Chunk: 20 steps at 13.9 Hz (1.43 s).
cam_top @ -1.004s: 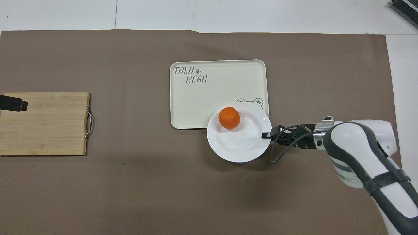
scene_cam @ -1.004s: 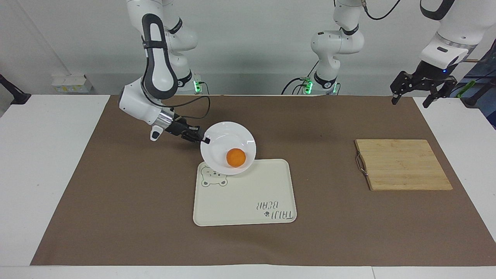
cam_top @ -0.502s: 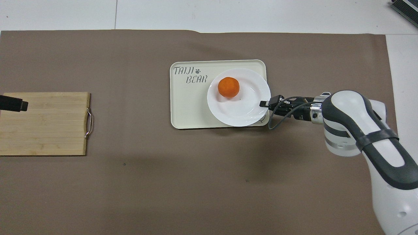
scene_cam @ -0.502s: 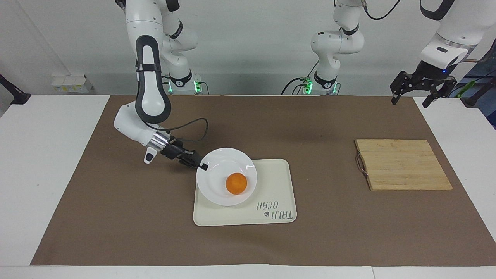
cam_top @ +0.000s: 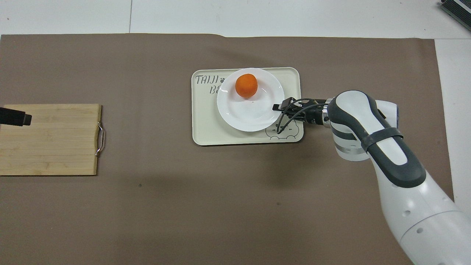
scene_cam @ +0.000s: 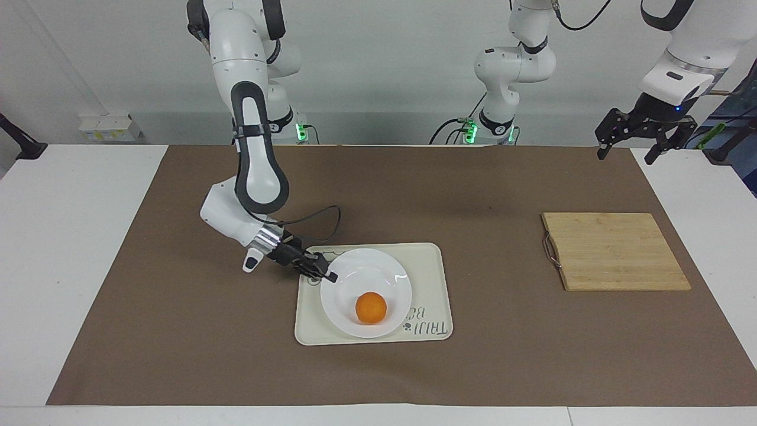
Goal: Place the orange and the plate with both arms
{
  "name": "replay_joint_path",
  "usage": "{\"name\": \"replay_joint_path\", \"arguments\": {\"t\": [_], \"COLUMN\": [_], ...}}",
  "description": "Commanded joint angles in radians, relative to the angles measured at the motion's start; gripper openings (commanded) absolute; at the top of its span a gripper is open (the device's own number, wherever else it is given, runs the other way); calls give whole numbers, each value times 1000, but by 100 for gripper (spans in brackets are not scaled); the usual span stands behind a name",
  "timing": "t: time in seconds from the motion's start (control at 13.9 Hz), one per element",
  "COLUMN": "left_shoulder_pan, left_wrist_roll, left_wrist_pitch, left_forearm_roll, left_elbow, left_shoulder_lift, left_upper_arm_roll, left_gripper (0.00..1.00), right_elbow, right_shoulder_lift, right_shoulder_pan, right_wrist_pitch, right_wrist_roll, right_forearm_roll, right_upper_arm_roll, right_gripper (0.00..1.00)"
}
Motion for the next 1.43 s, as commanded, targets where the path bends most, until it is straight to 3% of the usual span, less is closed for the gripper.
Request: {"name": "replay_joint_path", "arguments": {"t": [0.0,0.43,0.57,0.93,1.15,1.36], "left_shoulder_pan": [15,15,15,15,14,14], "left_wrist_roll": [5,5,5,5,6,5], "left_wrist_pitch": [-12,-9,-9,-11,-9,-11], "left_forearm_roll": [13,12,12,12,10,12], "left_elbow": [23,23,23,23,23,23], "left_shoulder_lift": [7,7,7,7,7,7], "left_upper_arm_roll": [-13,-13,-13,-13,-13,-14], "left_gripper": [100,100,100,100,100,100], "right_elbow": [-60,-43,-22,12,12,24], "right_shoulder_lift": [-28,-83,-99,-162,-201,-264], "right_shoulder_pan": [-5,-35,-35,-53,-104,-173], "right_wrist_pitch": [8,13,40,30,-44,-140], "right_wrist_roll": [-40,-26,-6,245,258,256], "right_forearm_roll": [31,-29,-183,-668,-816,-1041], "right_upper_arm_roll": [2,-21,-28,-60,-66,-74], "right_gripper": [100,100,100,100,100,100]}}
